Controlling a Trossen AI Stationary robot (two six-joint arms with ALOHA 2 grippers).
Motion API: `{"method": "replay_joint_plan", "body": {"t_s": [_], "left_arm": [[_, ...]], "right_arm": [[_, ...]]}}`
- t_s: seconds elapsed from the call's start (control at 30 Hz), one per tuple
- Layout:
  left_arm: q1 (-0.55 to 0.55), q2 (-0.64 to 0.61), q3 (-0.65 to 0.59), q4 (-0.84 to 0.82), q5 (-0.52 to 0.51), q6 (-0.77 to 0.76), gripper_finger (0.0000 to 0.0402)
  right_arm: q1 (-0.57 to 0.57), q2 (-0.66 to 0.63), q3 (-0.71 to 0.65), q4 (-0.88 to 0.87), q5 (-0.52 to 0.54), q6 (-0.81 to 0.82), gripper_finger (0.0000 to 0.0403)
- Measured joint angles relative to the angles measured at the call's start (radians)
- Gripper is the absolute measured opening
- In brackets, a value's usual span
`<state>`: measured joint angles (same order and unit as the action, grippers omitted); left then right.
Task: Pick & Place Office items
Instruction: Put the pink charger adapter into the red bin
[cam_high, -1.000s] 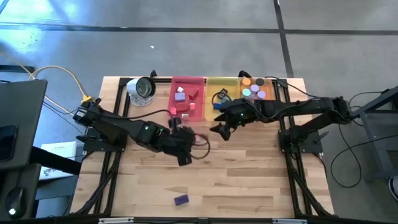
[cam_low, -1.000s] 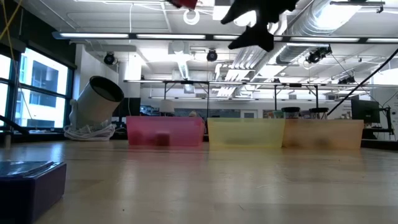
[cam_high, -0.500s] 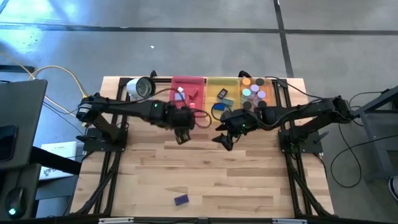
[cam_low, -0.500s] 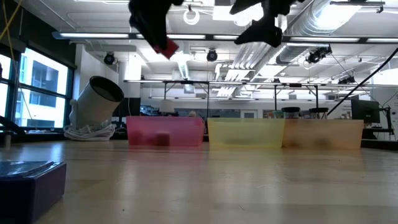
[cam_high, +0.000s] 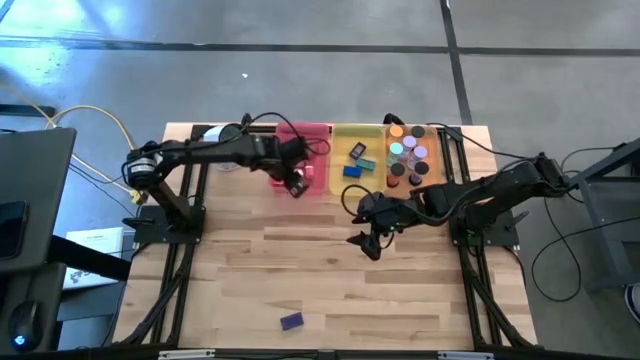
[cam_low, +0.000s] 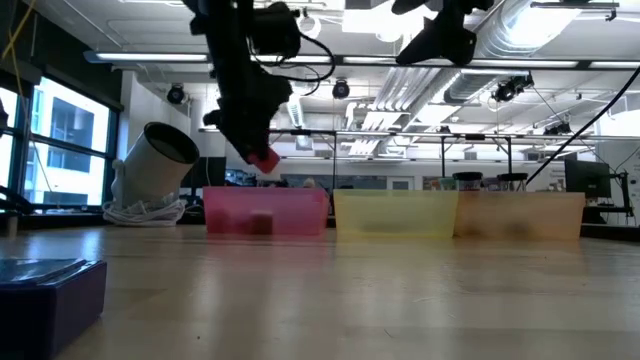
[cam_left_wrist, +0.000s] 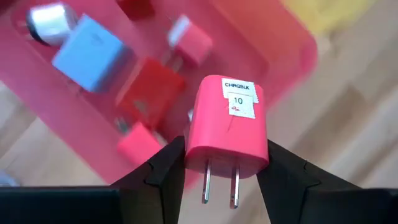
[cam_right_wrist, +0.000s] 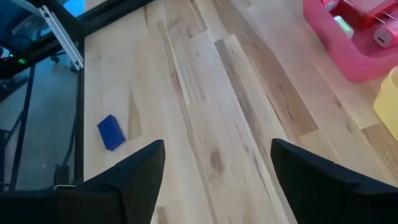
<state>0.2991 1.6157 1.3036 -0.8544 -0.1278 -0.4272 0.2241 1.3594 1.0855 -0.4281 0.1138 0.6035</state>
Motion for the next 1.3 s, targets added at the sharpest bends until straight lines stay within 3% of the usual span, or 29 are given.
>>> {"method": "replay_joint_plan", "body": {"t_s": [0.17,0.27,0.6,0.9,1.1,1.3], "left_arm": [[0.048,0.000,-0.044,0.124,0.009,-0.119,0.0156],[0.073,0.000,-0.057,0.123,0.010,-0.252,0.0156],[0.102,0.053,-0.073,0.126,0.030,-0.479,0.0156],[0.101,0.153,-0.073,0.128,0.071,-0.459,0.0155],[0.101,0.157,-0.072,0.146,0.124,-0.338,0.0180],[0.103,0.157,-0.072,0.152,0.110,-0.393,0.0185]], "right_arm": [[-0.001,0.000,0.000,-0.022,0.006,-0.002,0.0282],[-0.002,0.000,0.000,-0.031,0.020,-0.003,0.0282],[-0.002,0.000,0.000,-0.029,0.035,-0.024,0.0282],[-0.002,0.000,0.000,-0.029,0.044,-0.024,0.0282],[-0.002,0.000,0.000,-0.032,0.044,-0.024,0.0282],[-0.002,0.000,0.000,-0.034,0.044,-0.025,0.0282]]}}
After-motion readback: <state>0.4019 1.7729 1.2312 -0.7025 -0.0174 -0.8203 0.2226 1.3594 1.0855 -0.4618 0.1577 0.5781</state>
